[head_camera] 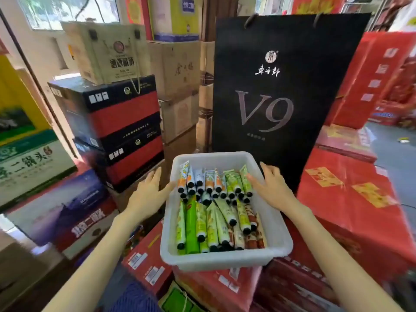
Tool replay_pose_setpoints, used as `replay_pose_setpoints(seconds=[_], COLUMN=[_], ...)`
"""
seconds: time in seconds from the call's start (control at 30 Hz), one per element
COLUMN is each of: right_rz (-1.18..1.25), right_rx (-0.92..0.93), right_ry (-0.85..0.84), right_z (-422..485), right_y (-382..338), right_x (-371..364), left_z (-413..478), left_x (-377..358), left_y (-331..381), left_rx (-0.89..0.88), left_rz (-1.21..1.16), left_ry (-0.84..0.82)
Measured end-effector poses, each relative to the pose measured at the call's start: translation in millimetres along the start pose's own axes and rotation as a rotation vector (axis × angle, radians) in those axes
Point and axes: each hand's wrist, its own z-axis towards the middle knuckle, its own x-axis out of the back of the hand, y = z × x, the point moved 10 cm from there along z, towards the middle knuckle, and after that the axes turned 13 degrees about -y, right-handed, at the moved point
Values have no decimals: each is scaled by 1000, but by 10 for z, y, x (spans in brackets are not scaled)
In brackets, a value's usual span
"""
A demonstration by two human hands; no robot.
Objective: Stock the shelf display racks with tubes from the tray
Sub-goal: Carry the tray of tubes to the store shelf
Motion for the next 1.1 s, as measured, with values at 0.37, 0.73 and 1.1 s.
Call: replay_pose_setpoints(seconds=[0.37,0.73,1.1], right_rz=[578,689,786], right_rx=[83,117,105], right_ry=[-175,-86,12], right_z=[82,185,-283], right_y=[444,482,221], right_x=[-314,-246,-402], left_z=[15,32,-181], left_x=[-431,-404,-199], left_y=[49,-30,-281], left_rx=[-47,-8,-73], left_rz=[-448,-759,-836], left_ry=[-29,103,88])
